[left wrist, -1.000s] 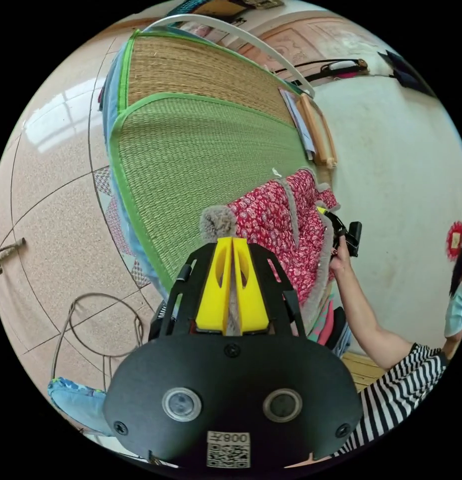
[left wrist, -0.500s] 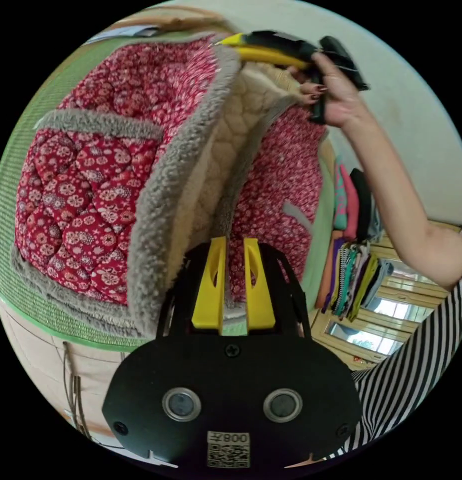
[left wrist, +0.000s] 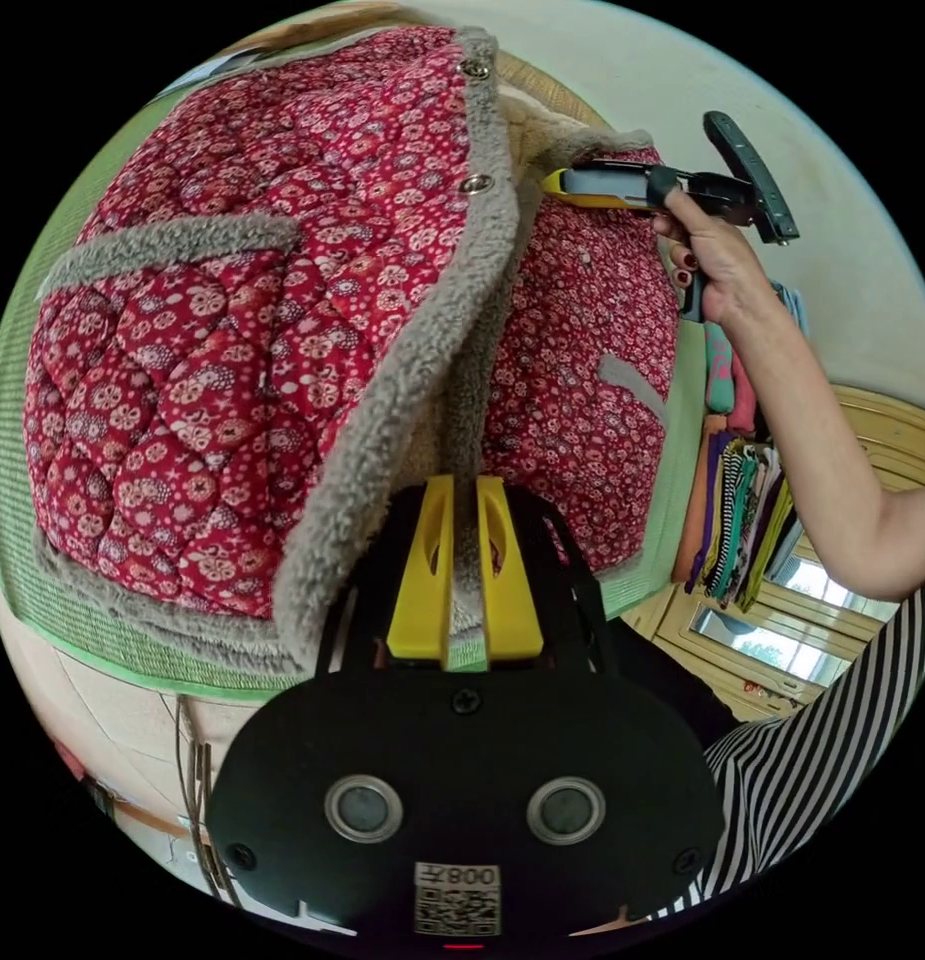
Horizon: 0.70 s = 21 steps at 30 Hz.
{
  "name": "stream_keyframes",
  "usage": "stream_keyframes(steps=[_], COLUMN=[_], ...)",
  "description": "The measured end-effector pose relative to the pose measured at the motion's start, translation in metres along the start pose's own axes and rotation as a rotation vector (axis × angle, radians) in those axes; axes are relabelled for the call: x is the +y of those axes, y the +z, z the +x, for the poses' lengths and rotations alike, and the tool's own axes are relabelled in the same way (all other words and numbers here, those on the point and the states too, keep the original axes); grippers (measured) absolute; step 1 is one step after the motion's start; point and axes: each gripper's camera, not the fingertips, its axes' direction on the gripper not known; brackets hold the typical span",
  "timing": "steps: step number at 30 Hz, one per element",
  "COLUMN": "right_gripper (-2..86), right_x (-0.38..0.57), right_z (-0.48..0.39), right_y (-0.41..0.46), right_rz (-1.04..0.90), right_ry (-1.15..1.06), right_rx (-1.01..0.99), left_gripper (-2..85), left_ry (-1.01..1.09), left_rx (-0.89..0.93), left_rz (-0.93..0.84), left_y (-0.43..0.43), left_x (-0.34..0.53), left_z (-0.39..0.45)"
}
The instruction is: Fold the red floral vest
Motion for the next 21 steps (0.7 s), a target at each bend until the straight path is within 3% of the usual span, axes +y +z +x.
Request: stream_keyframes(steps=[6, 11, 18, 21], right_gripper=[0.6, 0.3, 0.7, 1.2], right_x=[0.044, 0.07, 0.044, 0.06], right_z=[0.036, 0.041, 0.039, 0.054], right_y=[-0.056, -0.109, -0.052, -0.08], right_rz=[0.122, 0.251, -0.02, 0.047], right_ry=[0.029, -0.027, -0.051, -0.049], right_rx=[-0.189, -0.306, -0.217, -0.277], left_gripper=[3.0, 2.9, 3.5, 3.8], left_ry=[0.04, 0.022, -0.077, -0.044], left_rx=[0.136, 0.126, 0.158, 0.109], left_rz=[0.061, 0.11, -0.044, -0.025], left_y=[-0.011, -0.025, 0.02, 0.019], left_x=[-0.034, -0.053, -0.115, -0.135], left_z=[0.034, 0.056, 0.068, 0.088])
